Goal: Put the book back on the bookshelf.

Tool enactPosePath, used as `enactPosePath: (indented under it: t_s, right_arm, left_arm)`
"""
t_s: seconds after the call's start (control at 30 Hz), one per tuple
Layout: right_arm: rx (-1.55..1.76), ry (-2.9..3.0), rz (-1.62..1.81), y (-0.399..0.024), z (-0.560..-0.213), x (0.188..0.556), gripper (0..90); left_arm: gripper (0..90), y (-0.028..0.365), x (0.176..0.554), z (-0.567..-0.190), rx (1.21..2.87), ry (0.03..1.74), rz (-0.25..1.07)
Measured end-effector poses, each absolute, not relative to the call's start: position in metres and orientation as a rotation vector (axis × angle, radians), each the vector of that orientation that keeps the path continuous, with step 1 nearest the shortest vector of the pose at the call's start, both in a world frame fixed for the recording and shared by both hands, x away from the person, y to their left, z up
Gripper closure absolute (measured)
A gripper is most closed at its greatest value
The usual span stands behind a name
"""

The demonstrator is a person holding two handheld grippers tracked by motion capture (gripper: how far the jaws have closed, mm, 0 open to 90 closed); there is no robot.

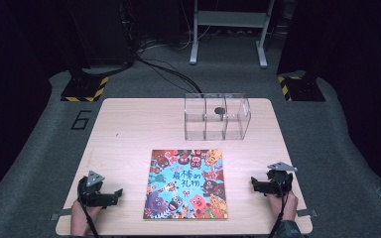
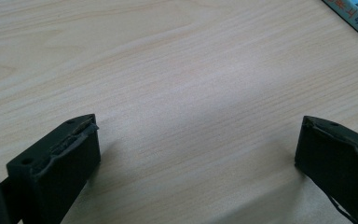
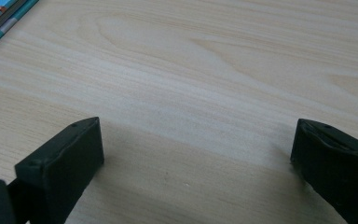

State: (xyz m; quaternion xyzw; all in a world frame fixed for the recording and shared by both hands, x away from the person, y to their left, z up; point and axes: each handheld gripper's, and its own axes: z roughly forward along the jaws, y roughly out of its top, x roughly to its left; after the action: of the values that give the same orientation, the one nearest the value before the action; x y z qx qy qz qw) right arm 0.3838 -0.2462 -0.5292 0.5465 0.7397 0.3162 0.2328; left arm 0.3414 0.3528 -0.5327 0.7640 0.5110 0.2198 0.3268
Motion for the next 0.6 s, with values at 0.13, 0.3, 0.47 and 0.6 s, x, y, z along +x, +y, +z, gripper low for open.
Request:
enactPosePath:
  t_s: [0.13, 0.3, 0.47, 0.6]
  right_arm:
    - [1.501, 2.035, 0.868, -0.2459, -0.5291, 0.3844, 1.7]
    - [1.501, 2.035, 0.872, -0.2459, -0.5291, 0.3839, 2.1]
    - [1.498, 2.034, 0.86, -0.2453, -0.5285, 0.3832, 1.8]
    - [1.521, 2.043, 0.866, -0.245, -0.5275, 0.3841, 1.5]
  left_arm:
    - [0.0, 0.3529, 0.3414, -0.5318, 2.008, 1.345, 0.566]
    - [0.0, 0.3504, 0.3417, -0.533, 1.983, 1.361, 0.588]
    - [0.0, 0.3503, 0.3417, -0.5329, 1.983, 1.362, 0.591]
    - [0.0, 0.3498, 0.3423, -0.5325, 1.99, 1.358, 0.586]
